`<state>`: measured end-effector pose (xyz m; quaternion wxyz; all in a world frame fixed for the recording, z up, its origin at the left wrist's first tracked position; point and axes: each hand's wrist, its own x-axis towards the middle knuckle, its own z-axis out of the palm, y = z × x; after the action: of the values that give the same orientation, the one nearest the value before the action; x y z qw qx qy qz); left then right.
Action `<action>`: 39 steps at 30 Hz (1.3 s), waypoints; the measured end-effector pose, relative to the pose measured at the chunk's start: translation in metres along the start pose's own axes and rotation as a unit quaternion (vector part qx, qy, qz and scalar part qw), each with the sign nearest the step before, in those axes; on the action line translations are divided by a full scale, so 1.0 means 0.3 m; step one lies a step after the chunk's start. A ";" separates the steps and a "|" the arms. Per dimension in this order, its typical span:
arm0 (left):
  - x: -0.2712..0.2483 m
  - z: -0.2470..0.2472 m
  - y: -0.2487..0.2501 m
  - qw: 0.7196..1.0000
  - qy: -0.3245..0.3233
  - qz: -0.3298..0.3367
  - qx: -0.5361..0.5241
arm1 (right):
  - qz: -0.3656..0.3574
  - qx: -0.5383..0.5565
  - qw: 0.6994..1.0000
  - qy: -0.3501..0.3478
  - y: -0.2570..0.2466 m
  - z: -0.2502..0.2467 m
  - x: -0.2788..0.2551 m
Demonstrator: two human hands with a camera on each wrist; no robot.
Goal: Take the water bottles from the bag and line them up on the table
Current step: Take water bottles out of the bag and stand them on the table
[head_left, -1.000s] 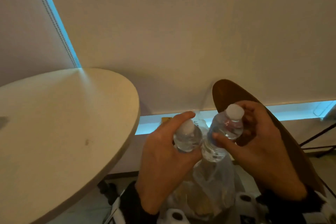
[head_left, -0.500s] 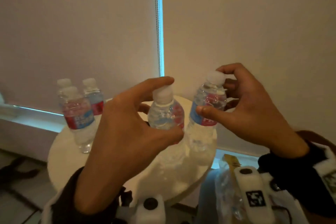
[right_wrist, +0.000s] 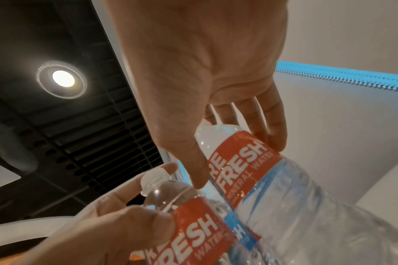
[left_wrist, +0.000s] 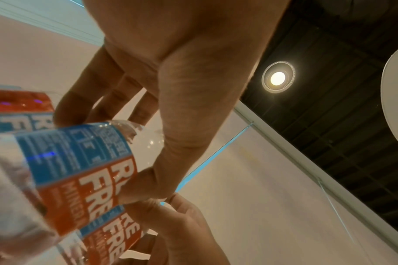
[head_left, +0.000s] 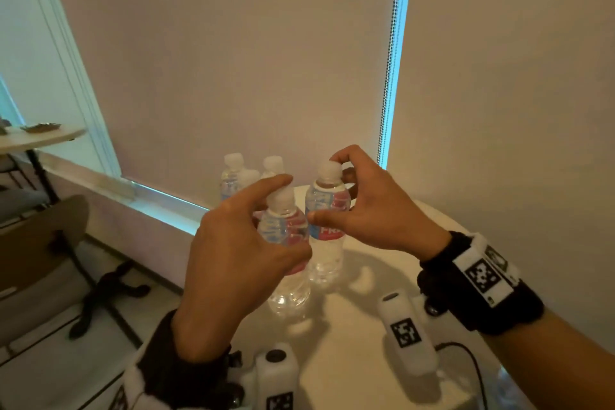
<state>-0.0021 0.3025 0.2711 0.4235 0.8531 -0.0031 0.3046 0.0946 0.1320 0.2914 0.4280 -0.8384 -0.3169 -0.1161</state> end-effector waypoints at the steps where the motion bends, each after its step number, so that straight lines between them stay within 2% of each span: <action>1: 0.004 -0.004 -0.014 1.000 0.005 -0.003 0.003 | 0.000 0.001 1.000 -0.005 0.003 0.019 0.015; 13: 0.005 -0.020 -0.066 1.000 0.013 -0.002 -0.025 | 0.028 -0.005 0.999 -0.025 0.031 0.091 0.078; 20: -0.023 -0.027 -0.069 0.998 0.045 0.023 0.045 | 0.038 -0.020 0.999 -0.031 0.048 0.078 0.041; 23: -0.043 -0.004 -0.064 0.996 0.064 0.020 0.053 | 0.049 -0.027 0.998 -0.005 0.047 0.013 -0.012; 25: -0.056 0.009 -0.120 1.000 0.012 0.002 0.017 | 0.061 -0.014 0.998 0.026 0.055 -0.053 -0.078; 27: -0.089 0.051 -0.123 0.998 -0.024 0.050 0.003 | 0.074 -0.014 0.995 0.062 0.076 -0.128 -0.166; 28: -0.113 0.087 -0.089 0.995 -0.016 0.093 0.010 | 0.083 -0.019 0.993 0.080 0.091 -0.166 -0.217; 29: -0.132 0.137 -0.030 0.991 0.020 0.130 0.007 | 0.093 -0.025 0.991 0.097 0.110 -0.203 -0.268; 30: -0.172 0.172 0.024 0.983 0.021 0.182 -0.020 | 0.107 -0.031 0.987 0.114 0.135 -0.240 -0.324; 32: -0.265 0.283 0.115 0.956 0.044 0.282 -0.067 | 0.140 -0.039 0.979 0.145 0.194 -0.312 -0.443; 34: -0.349 0.391 0.169 0.950 -0.010 0.290 -0.117 | 0.177 -0.038 0.967 0.180 0.265 -0.376 -0.570; 39: -0.548 0.697 0.217 0.911 -0.225 0.284 -0.195 | 0.285 -0.046 0.922 0.256 0.456 -0.443 -0.899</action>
<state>-0.0450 0.0678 0.1370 0.4654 0.7625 -0.3997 0.2054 -0.0173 -0.1489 0.1584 0.4704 -0.8537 0.0619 -0.2145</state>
